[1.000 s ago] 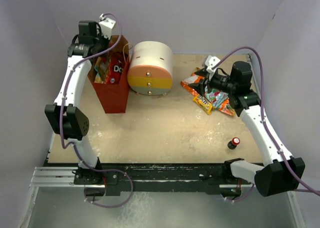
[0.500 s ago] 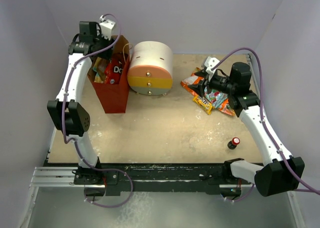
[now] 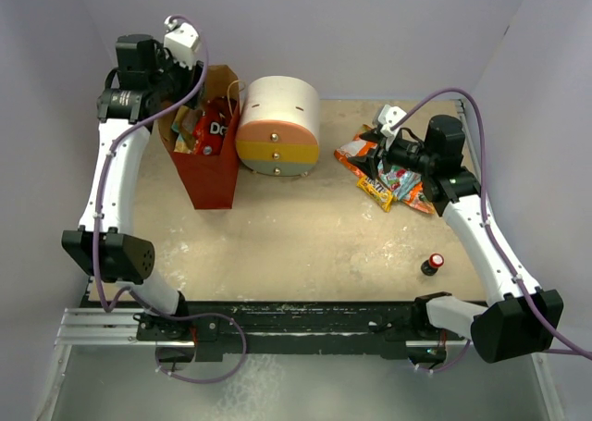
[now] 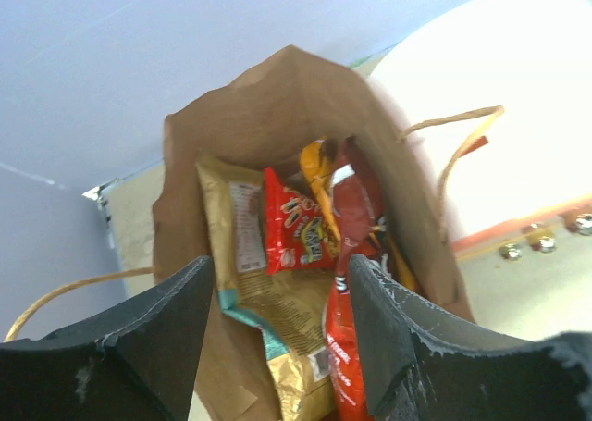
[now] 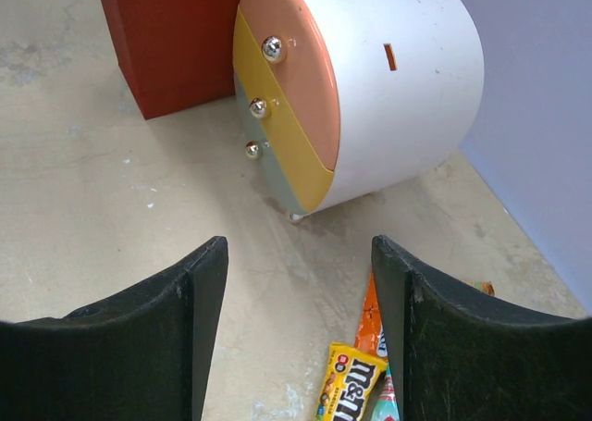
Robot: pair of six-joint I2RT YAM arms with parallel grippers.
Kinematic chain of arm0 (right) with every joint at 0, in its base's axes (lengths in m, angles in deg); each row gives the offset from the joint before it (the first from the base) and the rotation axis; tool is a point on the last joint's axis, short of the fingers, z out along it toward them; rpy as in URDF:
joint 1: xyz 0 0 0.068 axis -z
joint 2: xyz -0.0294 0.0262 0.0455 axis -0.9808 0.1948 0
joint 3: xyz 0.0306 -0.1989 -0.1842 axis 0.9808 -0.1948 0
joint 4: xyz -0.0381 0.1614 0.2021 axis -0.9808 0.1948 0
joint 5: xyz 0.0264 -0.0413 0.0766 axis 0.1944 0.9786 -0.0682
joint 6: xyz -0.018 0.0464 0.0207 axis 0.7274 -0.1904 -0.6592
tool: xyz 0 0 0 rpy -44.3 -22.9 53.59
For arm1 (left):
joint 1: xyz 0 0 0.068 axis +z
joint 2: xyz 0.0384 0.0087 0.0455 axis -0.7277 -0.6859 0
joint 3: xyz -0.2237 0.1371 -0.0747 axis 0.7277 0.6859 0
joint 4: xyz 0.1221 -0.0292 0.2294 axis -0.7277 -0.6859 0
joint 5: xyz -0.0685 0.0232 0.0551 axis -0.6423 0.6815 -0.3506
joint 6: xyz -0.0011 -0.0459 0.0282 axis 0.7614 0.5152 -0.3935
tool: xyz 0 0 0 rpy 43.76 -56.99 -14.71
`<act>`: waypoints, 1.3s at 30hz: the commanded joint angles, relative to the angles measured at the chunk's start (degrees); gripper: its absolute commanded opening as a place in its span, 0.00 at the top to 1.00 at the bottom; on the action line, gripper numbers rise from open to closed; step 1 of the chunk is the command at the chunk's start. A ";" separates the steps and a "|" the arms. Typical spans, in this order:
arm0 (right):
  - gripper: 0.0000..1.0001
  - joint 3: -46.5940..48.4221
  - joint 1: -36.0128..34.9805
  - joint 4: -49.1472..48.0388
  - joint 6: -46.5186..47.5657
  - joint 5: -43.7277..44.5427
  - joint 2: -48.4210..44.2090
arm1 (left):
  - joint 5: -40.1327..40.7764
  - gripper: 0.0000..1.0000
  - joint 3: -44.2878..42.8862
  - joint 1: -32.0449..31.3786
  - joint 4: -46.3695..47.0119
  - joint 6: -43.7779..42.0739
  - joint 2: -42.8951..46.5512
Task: Place the snacks into the paper bag
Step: Place the snack in the paper bag.
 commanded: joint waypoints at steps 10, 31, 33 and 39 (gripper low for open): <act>0.33 -0.54 0.20 -2.66 0.64 -1.11 -1.57 | -7.94 0.48 -4.81 0.28 -0.09 4.27 -11.33; 0.32 -0.98 0.19 -2.79 0.87 -0.88 -0.43 | -9.12 1.00 -25.45 0.29 -6.39 12.46 -34.68; 0.31 -1.06 0.20 -2.95 0.90 -0.88 -0.34 | -9.09 1.00 -23.31 0.20 -5.91 12.23 -34.23; 0.31 -1.50 0.20 -3.06 1.21 0.10 -0.09 | -10.52 0.86 -15.78 0.10 -1.49 12.08 -28.76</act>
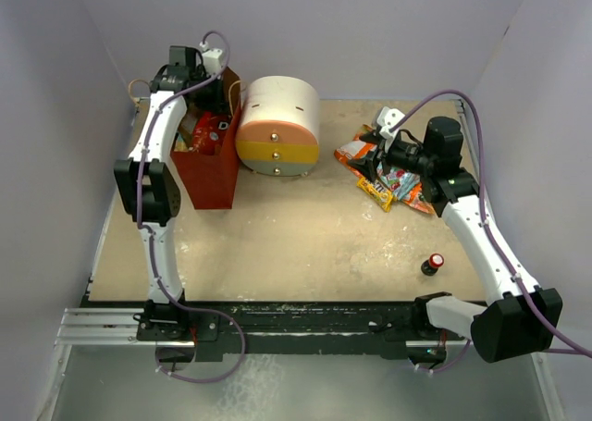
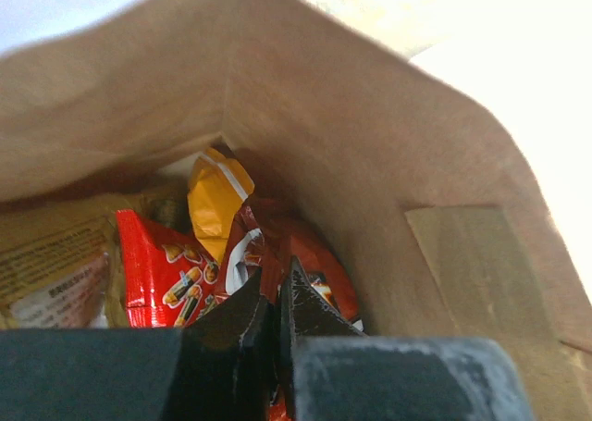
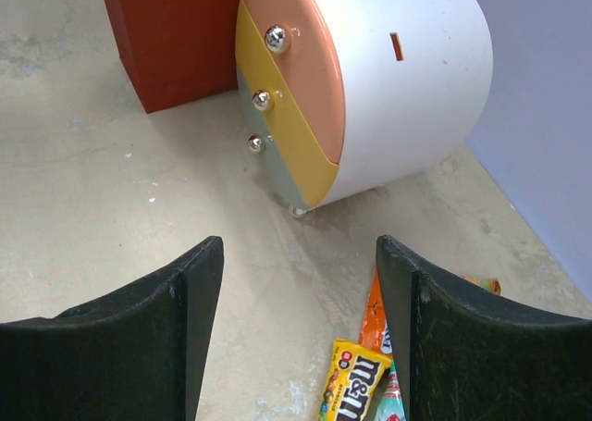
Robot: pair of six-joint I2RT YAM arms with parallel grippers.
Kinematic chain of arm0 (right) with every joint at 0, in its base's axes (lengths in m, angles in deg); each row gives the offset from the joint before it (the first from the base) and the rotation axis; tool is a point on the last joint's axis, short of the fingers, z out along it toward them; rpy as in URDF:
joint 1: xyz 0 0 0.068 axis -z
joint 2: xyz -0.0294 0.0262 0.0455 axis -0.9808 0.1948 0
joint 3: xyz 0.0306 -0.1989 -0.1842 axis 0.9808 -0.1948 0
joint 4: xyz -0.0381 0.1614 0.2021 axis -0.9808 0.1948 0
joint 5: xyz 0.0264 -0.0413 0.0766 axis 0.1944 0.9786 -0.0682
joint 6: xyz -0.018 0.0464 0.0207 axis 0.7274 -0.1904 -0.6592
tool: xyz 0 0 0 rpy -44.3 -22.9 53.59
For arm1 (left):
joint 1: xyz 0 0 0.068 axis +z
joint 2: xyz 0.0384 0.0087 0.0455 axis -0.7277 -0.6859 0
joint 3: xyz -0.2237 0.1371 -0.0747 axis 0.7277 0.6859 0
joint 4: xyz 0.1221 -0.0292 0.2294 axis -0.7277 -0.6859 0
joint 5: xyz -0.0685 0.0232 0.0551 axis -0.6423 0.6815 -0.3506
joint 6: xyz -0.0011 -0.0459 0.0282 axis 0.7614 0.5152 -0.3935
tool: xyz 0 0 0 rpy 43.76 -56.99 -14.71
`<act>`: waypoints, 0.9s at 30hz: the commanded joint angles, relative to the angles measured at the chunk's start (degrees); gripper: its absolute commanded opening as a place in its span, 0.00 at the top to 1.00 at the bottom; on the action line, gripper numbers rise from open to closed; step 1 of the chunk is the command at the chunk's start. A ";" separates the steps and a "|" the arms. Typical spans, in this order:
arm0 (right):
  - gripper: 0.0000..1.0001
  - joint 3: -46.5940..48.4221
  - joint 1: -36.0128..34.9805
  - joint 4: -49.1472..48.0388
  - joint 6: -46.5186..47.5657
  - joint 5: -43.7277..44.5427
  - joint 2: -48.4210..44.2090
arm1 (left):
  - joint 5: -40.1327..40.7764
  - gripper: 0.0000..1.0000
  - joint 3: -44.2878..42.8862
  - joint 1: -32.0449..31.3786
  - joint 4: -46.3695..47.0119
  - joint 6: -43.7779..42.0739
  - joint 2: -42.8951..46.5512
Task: Place the snacks into the paper bag
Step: Place the snack in the paper bag, then pick up the snack from the center of the board.
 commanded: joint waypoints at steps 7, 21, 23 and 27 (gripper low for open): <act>0.30 2.12 0.20 3.85 5.36 6.71 2.01 | -2.30 0.61 4.83 0.21 3.25 -0.86 9.76; 0.30 1.96 0.20 15.77 8.90 22.12 3.46 | 1.66 0.18 10.96 0.30 4.35 -5.60 21.79; 0.30 1.51 0.20 16.05 8.42 25.42 4.14 | 2.82 0.13 12.85 0.39 5.18 -6.18 23.83; 0.30 1.11 0.22 17.12 7.62 33.97 7.25 | 4.62 0.08 15.93 0.39 6.19 -7.38 27.98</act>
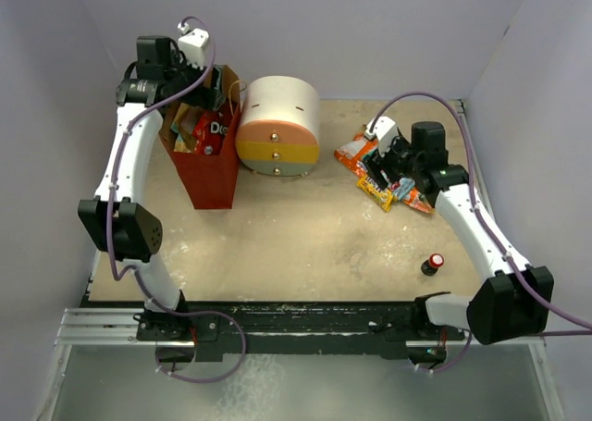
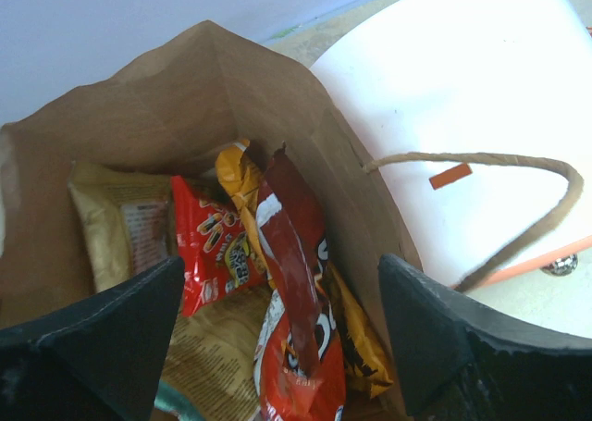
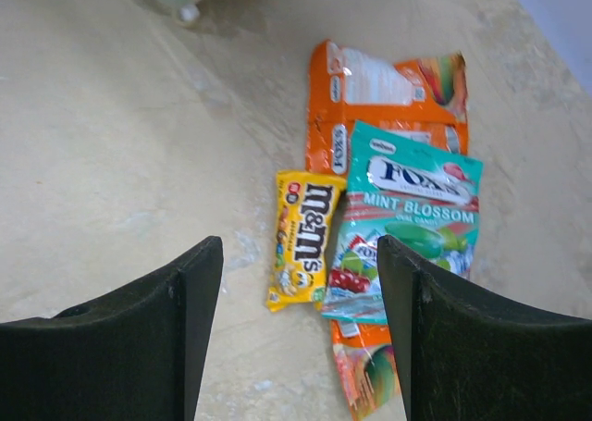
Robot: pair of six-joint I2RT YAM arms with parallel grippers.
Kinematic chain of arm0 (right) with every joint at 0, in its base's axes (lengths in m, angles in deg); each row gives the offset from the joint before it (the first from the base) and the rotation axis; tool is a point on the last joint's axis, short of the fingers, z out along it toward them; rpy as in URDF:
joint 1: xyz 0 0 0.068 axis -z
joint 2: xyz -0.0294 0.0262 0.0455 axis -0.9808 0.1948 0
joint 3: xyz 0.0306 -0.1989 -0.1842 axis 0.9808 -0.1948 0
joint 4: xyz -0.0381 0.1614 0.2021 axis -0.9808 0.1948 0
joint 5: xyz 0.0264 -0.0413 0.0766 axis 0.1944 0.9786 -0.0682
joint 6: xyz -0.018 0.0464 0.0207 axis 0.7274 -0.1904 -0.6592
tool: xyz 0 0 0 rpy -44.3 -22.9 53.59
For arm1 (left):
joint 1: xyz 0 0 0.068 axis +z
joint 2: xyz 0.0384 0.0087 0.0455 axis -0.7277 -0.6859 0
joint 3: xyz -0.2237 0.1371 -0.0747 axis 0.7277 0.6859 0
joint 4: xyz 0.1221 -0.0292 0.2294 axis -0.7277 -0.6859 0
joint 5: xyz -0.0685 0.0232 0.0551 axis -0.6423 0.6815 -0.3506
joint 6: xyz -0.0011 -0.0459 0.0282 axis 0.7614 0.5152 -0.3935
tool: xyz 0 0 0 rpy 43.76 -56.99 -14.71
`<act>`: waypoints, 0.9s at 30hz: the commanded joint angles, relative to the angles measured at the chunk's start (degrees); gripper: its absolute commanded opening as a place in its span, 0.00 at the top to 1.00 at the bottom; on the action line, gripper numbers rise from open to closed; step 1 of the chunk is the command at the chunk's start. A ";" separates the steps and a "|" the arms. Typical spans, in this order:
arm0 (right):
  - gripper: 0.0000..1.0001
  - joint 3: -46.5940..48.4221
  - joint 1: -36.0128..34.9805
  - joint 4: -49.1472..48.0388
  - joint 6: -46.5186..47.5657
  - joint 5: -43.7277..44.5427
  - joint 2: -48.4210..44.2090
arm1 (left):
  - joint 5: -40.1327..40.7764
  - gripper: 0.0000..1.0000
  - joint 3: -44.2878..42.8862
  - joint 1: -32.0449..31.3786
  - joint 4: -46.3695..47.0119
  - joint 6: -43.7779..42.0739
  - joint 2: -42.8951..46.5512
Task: Place the snacks into the paper bag
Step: Pick up the snack from the center of the board.
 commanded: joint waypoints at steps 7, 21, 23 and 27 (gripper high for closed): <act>0.30 -0.30 0.42 4.02 1.63 15.15 8.90 | -1.91 0.06 12.25 0.37 6.84 -2.64 15.06; 0.31 2.12 0.42 5.46 4.91 14.19 20.49 | -0.97 0.28 12.66 0.28 9.98 -3.45 9.85; 0.31 2.04 0.40 5.16 4.63 14.18 21.28 | -0.70 0.32 11.81 0.28 11.14 -3.07 8.01; 0.31 1.97 0.40 4.34 4.59 15.12 22.85 | -1.15 0.52 8.19 0.28 11.59 -1.84 3.00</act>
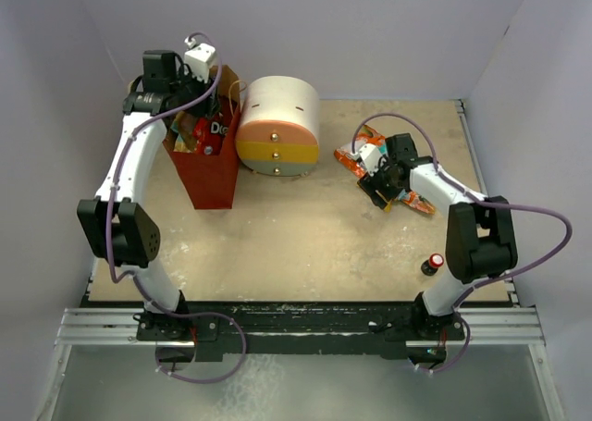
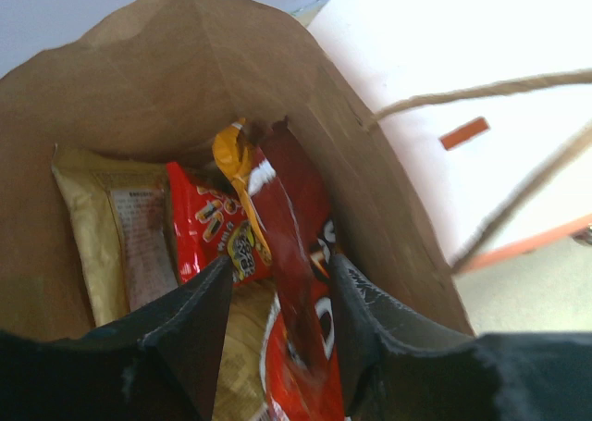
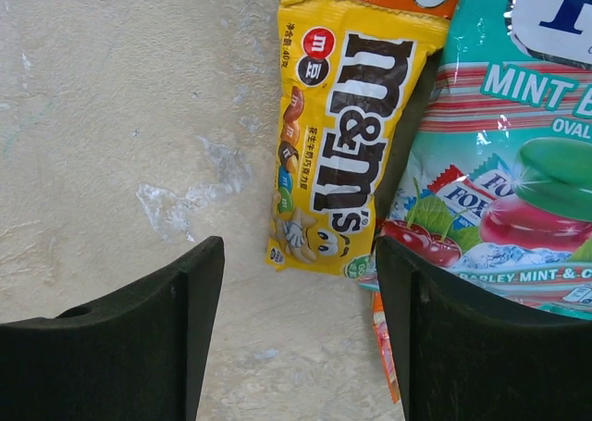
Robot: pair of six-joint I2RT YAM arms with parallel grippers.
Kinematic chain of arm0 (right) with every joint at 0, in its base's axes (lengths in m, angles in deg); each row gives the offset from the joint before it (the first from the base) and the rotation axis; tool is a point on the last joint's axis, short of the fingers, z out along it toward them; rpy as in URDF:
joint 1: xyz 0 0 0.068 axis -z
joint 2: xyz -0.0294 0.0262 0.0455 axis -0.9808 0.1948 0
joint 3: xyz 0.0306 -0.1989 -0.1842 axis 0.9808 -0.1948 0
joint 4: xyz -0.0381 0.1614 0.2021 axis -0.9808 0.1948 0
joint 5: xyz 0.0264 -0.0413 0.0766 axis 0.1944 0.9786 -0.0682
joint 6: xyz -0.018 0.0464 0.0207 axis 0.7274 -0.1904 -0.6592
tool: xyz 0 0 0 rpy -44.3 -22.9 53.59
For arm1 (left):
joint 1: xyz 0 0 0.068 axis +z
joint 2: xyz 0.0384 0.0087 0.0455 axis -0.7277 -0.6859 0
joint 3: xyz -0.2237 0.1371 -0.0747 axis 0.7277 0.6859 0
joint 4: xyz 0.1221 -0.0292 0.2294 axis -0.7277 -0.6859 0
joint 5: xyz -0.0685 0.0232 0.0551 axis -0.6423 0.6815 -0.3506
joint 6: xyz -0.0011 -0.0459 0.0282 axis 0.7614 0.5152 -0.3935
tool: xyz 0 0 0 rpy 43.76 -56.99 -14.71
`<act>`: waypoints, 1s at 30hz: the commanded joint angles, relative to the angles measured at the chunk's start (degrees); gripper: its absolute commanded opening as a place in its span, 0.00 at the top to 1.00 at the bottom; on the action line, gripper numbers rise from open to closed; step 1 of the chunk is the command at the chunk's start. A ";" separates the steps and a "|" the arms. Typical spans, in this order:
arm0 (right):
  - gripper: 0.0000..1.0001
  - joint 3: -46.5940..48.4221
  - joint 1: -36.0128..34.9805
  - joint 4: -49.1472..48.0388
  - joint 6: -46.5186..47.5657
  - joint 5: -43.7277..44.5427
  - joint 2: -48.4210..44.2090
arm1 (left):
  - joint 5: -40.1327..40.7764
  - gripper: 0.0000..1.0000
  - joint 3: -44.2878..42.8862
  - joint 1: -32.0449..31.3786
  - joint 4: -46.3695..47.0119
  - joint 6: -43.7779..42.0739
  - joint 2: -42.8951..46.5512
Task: Place the snacks into the paper bag
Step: Pick up the snack from the center of the board.
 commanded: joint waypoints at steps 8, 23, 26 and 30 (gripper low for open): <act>0.33 2.09 0.10 -0.77 1.31 0.54 2.38 | -2.94 0.86 -10.06 -0.33 3.03 3.88 -11.14; 0.57 3.22 -0.02 0.58 1.45 -4.56 6.88 | -13.14 0.80 -17.62 -1.13 4.12 10.91 -16.64; 0.66 4.01 -0.09 2.29 1.54 -6.37 5.87 | -12.89 0.60 -16.73 -1.07 3.95 9.14 -14.29; 0.78 5.28 -0.07 4.09 2.14 -9.25 3.60 | -8.05 0.40 -13.87 -0.95 4.66 4.20 -9.50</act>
